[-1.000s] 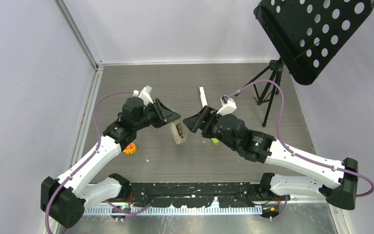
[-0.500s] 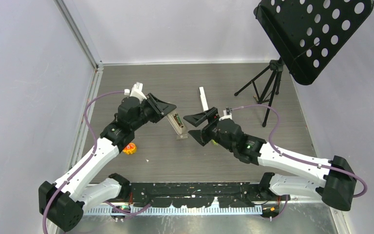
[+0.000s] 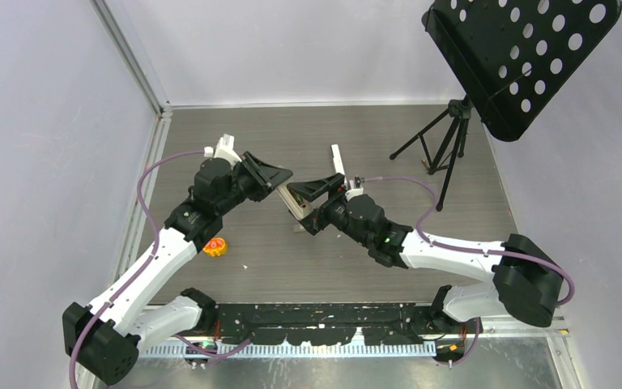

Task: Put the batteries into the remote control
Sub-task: Load the battery into the remote control, then move the battery to the center of the board.

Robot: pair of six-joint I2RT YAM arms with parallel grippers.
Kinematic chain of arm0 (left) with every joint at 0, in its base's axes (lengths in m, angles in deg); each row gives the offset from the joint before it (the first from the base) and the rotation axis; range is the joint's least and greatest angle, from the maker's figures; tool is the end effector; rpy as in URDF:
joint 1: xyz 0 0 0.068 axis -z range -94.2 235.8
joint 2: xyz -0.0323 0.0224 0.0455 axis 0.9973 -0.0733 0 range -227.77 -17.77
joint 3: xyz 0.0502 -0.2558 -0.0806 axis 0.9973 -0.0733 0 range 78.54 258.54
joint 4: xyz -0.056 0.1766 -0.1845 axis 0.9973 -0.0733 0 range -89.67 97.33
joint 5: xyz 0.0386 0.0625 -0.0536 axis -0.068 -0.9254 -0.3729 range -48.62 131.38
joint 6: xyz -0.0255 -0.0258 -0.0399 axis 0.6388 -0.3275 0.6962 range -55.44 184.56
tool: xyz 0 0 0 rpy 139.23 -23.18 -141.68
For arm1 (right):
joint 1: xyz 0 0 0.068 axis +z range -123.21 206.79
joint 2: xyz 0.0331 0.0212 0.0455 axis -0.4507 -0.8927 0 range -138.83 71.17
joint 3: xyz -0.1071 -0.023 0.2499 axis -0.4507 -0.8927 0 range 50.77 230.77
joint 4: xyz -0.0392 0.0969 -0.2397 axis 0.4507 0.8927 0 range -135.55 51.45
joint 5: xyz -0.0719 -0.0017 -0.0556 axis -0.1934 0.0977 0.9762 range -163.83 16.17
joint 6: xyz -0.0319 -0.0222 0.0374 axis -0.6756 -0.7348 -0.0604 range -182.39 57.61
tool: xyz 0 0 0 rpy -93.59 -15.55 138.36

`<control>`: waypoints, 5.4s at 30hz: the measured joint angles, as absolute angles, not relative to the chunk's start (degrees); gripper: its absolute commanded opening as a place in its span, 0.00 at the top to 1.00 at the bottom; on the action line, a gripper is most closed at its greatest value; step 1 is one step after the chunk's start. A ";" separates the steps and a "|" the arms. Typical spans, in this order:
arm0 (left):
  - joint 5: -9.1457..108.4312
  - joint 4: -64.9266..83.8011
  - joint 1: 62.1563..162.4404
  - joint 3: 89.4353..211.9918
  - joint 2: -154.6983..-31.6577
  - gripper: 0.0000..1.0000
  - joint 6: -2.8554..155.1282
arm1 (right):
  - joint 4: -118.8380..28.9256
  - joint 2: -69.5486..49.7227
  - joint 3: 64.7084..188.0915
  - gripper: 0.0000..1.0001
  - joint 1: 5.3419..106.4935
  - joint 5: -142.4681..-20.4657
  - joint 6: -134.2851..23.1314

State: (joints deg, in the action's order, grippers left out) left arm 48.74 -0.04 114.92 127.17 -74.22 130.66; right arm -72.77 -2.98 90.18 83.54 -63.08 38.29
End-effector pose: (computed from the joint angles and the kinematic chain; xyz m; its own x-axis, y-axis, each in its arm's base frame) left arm 0.1991 -0.1162 0.3310 -0.6328 -0.6855 -0.3601 0.0298 0.4431 -0.8960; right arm 0.1654 0.2401 0.2630 -0.6946 0.7014 0.1598 0.2039 -0.0210 0.9788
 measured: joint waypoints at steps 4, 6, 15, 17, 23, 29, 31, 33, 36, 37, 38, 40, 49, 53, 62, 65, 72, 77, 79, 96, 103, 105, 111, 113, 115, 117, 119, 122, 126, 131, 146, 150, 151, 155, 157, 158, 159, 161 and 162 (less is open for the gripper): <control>49.13 -0.24 114.92 127.17 -74.22 1.00 130.62 | -76.97 -4.77 89.33 0.16 83.17 -63.08 38.71; 49.33 -0.22 114.92 127.17 -74.22 1.00 130.62 | -77.95 -5.08 89.11 0.18 83.00 -63.13 38.90; 50.68 0.11 114.92 127.17 -74.76 1.00 130.62 | -80.77 -5.08 88.13 0.32 82.06 -63.26 39.58; 50.90 0.26 114.92 127.17 -74.94 1.00 130.62 | -80.93 -5.08 87.87 0.35 81.88 -63.43 39.49; 51.08 0.50 114.70 127.17 -75.20 1.00 131.73 | -81.74 -5.06 87.43 0.48 81.42 -64.09 39.14; 50.48 1.20 114.31 127.17 -75.51 1.00 134.40 | -83.72 -4.97 87.19 0.59 81.01 -64.77 38.10; 50.51 1.31 114.22 127.60 -76.16 1.00 135.17 | -83.83 -4.91 87.19 0.60 80.72 -64.77 37.53; 50.75 1.25 114.22 128.32 -76.95 1.00 135.30 | -83.86 -4.66 87.15 0.55 80.44 -64.66 36.89; 51.77 1.36 114.29 129.22 -77.61 1.00 135.45 | -83.42 -3.27 86.82 0.31 80.02 -64.55 35.10; 51.93 1.49 114.31 129.35 -77.63 1.00 134.64 | -82.52 -2.48 86.71 0.25 79.89 -64.74 33.90; 52.04 1.57 114.35 129.44 -77.63 1.00 134.05 | -81.23 -1.56 86.56 0.21 79.78 -64.94 32.43; 52.58 1.53 114.11 129.42 -77.65 1.00 132.59 | -76.86 1.06 86.56 0.17 79.39 -65.01 28.37; 53.17 0.68 108.30 122.40 -76.38 1.00 125.53 | -43.20 12.65 99.41 0.20 76.07 -57.53 -2.54; 53.02 -2.19 107.03 120.61 -75.33 1.00 122.60 | -28.32 7.95 109.97 0.30 72.88 -50.06 -17.95; 53.41 -3.87 106.84 120.61 -72.77 1.00 118.27 | -10.33 -12.31 118.01 0.53 60.85 -31.96 -40.72; 53.92 -3.96 106.68 120.61 -72.82 1.00 117.96 | -10.74 -17.65 118.03 0.55 56.37 -28.64 -47.50; 55.25 -3.96 106.57 120.61 -72.95 1.00 117.81 | -15.90 -30.00 118.16 0.56 48.24 -27.19 -60.89; 55.60 -3.87 106.22 120.61 -72.99 1.00 117.66 | -19.09 -33.21 119.63 0.56 45.05 -29.64 -66.56; 55.84 -3.74 106.09 120.61 -73.19 1.00 117.61 | -20.67 -34.57 121.42 0.56 44.07 -30.78 -68.22; 56.63 -3.65 104.98 120.41 -73.80 1.00 116.81 | -26.66 -42.83 125.81 0.51 38.04 -38.78 -73.13; 56.78 -3.58 104.74 120.32 -74.06 1.00 116.83 | -27.86 -43.35 126.55 0.48 36.18 -41.01 -73.51; 56.98 -3.58 104.74 120.17 -74.30 1.00 116.83 | -28.12 -43.55 126.55 0.48 36.11 -41.16 -73.57; 57.02 -3.67 104.74 119.45 -74.33 1.00 116.83 | -30.22 -44.40 126.58 0.50 35.04 -43.06 -74.38; 57.02 -3.65 104.74 119.45 -74.33 1.00 116.83 | -31.01 -44.40 126.55 0.49 34.43 -44.05 -74.80; 57.02 -3.67 104.74 119.45 -74.33 1.00 116.83 | -32.08 -44.40 126.51 0.48 33.80 -45.07 -75.30; 57.02 -3.65 104.74 119.45 -74.33 1.00 116.83 | -33.65 -44.40 126.07 0.48 33.12 -46.14 -75.84; 57.02 -3.67 104.74 119.45 -74.33 1.00 116.83 | -34.96 -44.38 125.57 0.48 32.62 -47.13 -76.28; 57.02 -3.69 104.74 119.45 -74.33 1.00 116.83 | -36.49 -44.38 125.33 0.48 31.96 -48.61 -77.13; 57.00 -3.74 104.74 119.45 -74.33 1.00 116.81 | -37.04 -44.34 125.24 0.50 31.35 -50.56 -77.48; 57.00 -3.78 104.74 119.45 -74.30 1.00 116.81 | -36.58 -44.25 125.51 0.54 30.34 -53.88 -77.61; 57.00 -4.33 104.74 119.45 -74.15 1.00 116.59 | -30.61 -44.25 128.08 0.70 27.17 -63.11 -79.12; 56.98 -4.90 104.74 119.47 -74.11 1.00 116.57 | -29.06 -44.27 128.37 0.73 26.76 -63.91 -79.34; 56.98 -5.07 104.74 119.47 -74.09 1.00 116.57 | -28.91 -44.27 128.39 0.74 26.71 -64.07 -79.41; 56.80 -5.81 104.74 119.47 -73.80 1.00 116.52 | -28.36 -44.27 128.50 0.79 26.65 -64.57 -79.63; 56.78 -5.86 104.69 119.47 -73.67 1.00 116.50 | -28.08 -44.27 128.61 0.81 26.61 -64.96 -79.65; 56.76 -5.86 104.67 119.47 -73.56 1.00 116.48 | -27.95 -44.27 128.65 0.82 26.56 -65.14 -79.71; 56.74 -5.86 104.63 119.47 -73.50 1.00 116.43 | -27.84 -44.27 128.67 0.84 26.56 -65.25 -79.80; 56.60 -5.86 104.58 119.47 -73.41 1.00 116.39 | -27.75 -44.27 128.67 0.86 26.52 -65.55 -79.91; 56.54 -5.88 104.58 119.47 -73.37 1.00 116.37 | -27.71 -44.27 128.70 0.87 26.45 -65.71 -79.95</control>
